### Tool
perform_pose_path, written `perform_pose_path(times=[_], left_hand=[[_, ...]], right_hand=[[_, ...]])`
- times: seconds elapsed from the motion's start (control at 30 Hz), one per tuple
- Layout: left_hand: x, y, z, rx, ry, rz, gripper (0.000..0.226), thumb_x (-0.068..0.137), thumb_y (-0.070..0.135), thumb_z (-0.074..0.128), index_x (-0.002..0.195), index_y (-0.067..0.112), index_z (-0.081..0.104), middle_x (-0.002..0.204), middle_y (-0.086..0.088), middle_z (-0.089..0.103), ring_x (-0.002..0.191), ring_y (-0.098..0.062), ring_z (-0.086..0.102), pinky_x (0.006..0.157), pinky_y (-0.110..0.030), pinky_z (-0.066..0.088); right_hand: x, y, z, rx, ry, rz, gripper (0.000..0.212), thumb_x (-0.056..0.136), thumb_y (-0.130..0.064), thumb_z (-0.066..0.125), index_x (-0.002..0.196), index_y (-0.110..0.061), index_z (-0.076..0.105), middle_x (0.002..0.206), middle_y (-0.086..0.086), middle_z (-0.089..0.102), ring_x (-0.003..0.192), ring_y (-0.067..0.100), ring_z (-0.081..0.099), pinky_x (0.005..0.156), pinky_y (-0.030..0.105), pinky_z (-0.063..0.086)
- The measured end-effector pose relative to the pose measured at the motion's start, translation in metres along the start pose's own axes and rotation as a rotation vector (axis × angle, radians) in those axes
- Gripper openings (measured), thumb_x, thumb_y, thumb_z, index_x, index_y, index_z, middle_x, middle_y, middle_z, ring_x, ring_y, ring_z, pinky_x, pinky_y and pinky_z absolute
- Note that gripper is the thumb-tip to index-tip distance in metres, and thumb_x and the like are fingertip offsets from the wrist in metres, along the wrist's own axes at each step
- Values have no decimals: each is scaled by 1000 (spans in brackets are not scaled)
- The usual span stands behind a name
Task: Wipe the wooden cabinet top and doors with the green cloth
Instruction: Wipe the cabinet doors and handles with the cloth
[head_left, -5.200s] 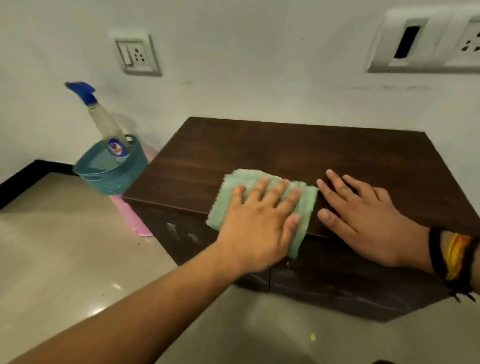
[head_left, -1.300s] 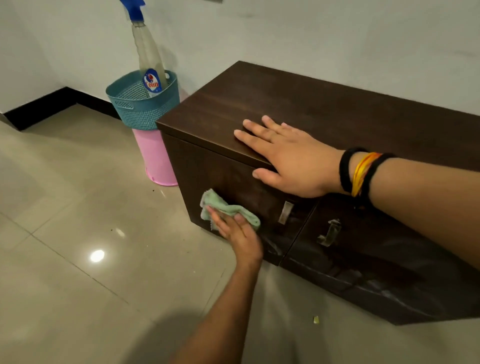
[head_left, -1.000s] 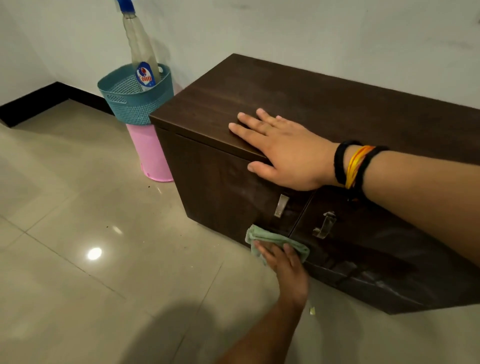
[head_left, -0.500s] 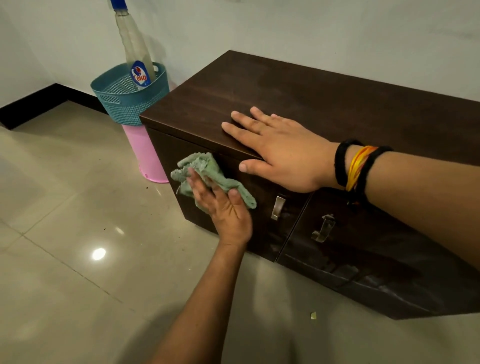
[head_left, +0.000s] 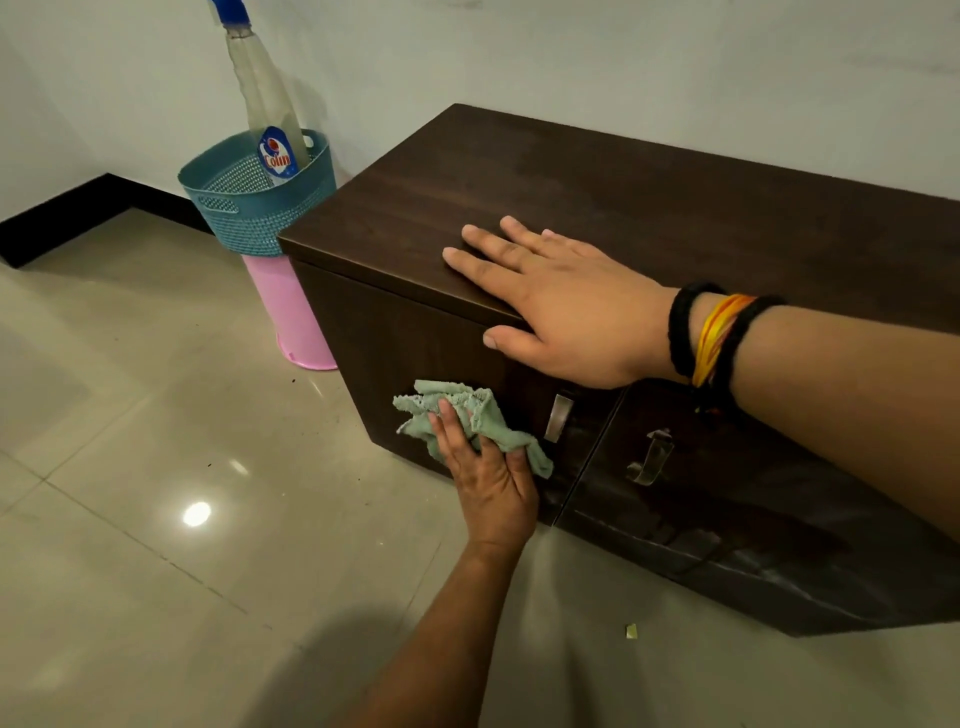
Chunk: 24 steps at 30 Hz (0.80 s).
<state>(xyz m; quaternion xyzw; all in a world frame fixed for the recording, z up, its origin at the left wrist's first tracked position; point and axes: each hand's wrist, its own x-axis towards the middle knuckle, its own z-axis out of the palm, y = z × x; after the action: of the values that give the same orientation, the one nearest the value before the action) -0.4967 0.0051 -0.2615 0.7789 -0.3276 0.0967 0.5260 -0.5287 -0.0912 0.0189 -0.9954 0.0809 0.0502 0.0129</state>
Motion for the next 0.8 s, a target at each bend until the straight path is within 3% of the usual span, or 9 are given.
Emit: perform_pose_path(times=[0.1, 0.17, 0.27, 0.4, 0.47, 0.57, 0.67, 0.8], left_hand=[[-5, 10, 8, -146, -1, -194, 71, 100, 59, 18, 159, 26, -5, 167, -2, -12, 154, -26, -5, 125, -43, 9], [-5, 21, 10, -379, 70, -562, 77, 98, 65, 22, 158, 27, -7, 167, -4, -7, 152, -18, 2, 124, -42, 13], [4, 18, 15, -559, 192, -968, 64, 107, 46, 25, 160, 22, 0, 168, -11, 1, 153, -29, 9, 123, -43, 13], [-4, 25, 33, -612, 182, -1237, 62, 108, 44, 25, 160, 16, 8, 167, -12, 9, 152, -32, 16, 123, -47, 16], [-25, 42, 38, -575, 84, -1254, 60, 109, 40, 22, 159, 11, 8, 167, -13, 9, 153, -30, 14, 123, -38, 13], [-55, 71, 35, -518, -213, -1164, 58, 108, 39, 9, 159, 15, -5, 168, -5, -7, 155, -22, -1, 121, -28, 1], [-66, 91, 31, -503, -262, -1083, 62, 109, 36, 19, 157, 14, -14, 167, -7, -14, 154, -29, -5, 124, -43, 2], [-73, 97, 24, -415, -233, -689, 69, 107, 36, 28, 156, 14, -16, 164, -6, -26, 152, -29, -13, 118, -32, -1]], right_hand=[[1, 0, 0, 3, 0, -2, 70, 102, -49, 36, 158, -36, -4, 169, -4, -8, 155, 22, -8, 125, 43, 1], [1, 0, 0, 8, 8, -1, 70, 102, -49, 36, 159, -36, -3, 169, -4, -7, 155, 22, -7, 125, 43, 2], [1, -2, 1, 29, 51, -9, 69, 101, -50, 37, 159, -35, 3, 169, -5, 0, 155, 21, -1, 126, 43, 6], [-4, 0, 3, 86, 121, 7, 68, 100, -51, 43, 159, -33, 15, 168, -6, 12, 155, 17, 9, 124, 35, 10], [-6, 0, 3, 99, 129, 9, 67, 100, -51, 42, 159, -31, 17, 168, -6, 14, 154, 16, 10, 122, 32, 10], [-7, 0, 3, 109, 123, 3, 65, 101, -51, 40, 159, -30, 17, 168, -5, 14, 154, 17, 10, 122, 33, 10], [-8, 2, 4, 110, 124, -4, 64, 102, -50, 39, 159, -29, 17, 168, -3, 14, 155, 17, 10, 124, 35, 11], [-13, 5, 5, 140, 114, -23, 62, 104, -47, 37, 159, -27, 19, 168, -2, 14, 155, 17, 10, 125, 36, 11]])
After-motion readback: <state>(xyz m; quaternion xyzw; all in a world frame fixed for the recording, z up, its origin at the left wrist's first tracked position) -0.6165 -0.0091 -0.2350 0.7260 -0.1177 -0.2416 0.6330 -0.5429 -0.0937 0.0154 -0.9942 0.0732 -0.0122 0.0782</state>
